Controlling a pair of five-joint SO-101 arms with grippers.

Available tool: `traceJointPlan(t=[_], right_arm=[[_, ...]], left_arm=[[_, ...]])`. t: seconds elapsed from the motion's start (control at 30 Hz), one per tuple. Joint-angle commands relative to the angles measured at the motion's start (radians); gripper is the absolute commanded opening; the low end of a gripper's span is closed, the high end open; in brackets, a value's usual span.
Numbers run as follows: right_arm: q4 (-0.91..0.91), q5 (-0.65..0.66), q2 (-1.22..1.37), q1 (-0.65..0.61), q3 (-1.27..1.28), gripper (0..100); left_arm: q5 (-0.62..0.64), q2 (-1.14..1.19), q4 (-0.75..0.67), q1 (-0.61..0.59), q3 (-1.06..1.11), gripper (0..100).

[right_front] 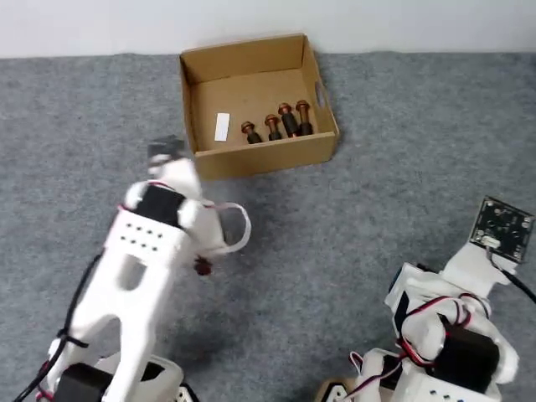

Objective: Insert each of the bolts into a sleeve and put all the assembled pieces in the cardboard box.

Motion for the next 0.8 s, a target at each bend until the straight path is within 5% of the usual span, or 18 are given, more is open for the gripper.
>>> traceJointPlan(t=[0.0, 0.33, 0.6, 0.77], right_arm=[[-0.027, -0.012, -0.001, 0.010, -0.003, 0.8], [-0.028, -0.012, -0.002, 0.012, -0.003, 0.8], [-0.028, -0.012, -0.002, 0.012, -0.003, 0.9], [-0.028, -0.012, -0.002, 0.012, -0.003, 0.9]], left_arm=[[0.115, -0.040, -0.060, -0.118, -0.005, 1], [0.255, -0.038, -0.133, -0.221, 0.019, 1], [0.250, -0.040, -0.107, -0.221, 0.116, 16], [0.212, -0.048, -0.060, -0.221, 0.111, 17]])
